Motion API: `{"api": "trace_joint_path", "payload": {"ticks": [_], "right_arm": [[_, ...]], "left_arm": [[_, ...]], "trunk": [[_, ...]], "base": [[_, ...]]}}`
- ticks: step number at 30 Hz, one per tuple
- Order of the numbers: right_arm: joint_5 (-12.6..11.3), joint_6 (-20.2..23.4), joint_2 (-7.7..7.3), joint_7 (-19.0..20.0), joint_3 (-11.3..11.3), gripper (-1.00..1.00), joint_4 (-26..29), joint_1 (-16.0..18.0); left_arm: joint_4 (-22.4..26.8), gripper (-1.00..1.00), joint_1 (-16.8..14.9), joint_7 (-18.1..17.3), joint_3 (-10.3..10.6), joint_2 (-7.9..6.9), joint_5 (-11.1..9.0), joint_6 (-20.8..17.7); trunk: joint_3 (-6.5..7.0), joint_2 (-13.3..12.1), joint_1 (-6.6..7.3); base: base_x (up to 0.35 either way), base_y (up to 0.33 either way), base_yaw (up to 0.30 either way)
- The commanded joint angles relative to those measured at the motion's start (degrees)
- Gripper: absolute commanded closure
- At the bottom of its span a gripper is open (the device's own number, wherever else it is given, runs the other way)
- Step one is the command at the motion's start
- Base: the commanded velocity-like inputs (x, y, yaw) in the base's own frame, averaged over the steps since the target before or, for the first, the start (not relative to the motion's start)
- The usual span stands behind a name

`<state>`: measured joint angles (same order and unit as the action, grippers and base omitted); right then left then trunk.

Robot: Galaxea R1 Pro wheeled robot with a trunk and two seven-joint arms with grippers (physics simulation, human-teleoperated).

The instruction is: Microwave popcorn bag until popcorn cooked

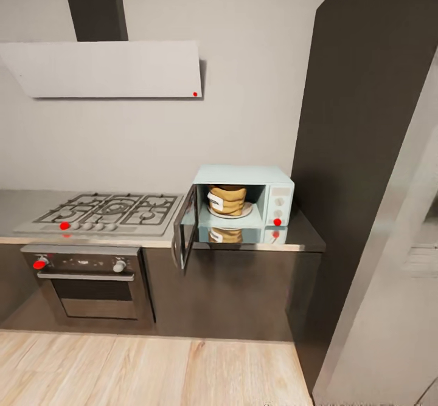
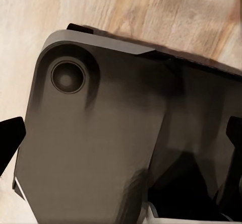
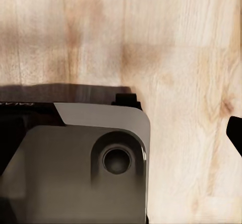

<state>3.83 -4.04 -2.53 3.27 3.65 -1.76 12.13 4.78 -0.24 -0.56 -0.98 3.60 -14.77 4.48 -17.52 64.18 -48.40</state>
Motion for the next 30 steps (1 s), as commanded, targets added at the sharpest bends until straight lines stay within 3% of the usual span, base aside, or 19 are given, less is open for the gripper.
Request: {"api": "trace_joint_path", "payload": {"ticks": [1, 5, 23, 30], "right_arm": [[0.39, -0.31, -0.02, 0.16, 0.40, -1.00, -0.20, 0.09], [0.39, -0.22, -0.06, 0.16, 0.40, -1.00, -0.18, 0.09], [0.47, -0.13, -0.19, 0.08, 0.40, -1.00, -0.17, 0.09], [0.47, -0.16, -0.15, 0.14, 0.40, -1.00, -0.17, 0.09]], "left_arm": [[-0.03, -1.00, -0.02, -0.06, -0.08, 0.01, -0.23, 0.18], [-0.03, -1.00, -0.02, -0.09, 0.12, -0.01, -0.16, 0.12], [-0.12, -1.00, -0.02, -0.15, 0.19, -0.29, -0.31, -0.09], [-0.12, -1.00, -0.02, -0.14, 0.19, -0.31, -0.31, 0.05]], "trunk": [[-0.07, 0.04, 0.00], [-0.07, 0.04, 0.00], [-0.07, 0.04, 0.00], [-0.07, 0.04, 0.00]], "base": [[0.000, 0.000, -0.155], [0.056, 0.000, -0.057], [0.288, 0.000, -0.002], [0.071, 0.000, 0.000]]}}
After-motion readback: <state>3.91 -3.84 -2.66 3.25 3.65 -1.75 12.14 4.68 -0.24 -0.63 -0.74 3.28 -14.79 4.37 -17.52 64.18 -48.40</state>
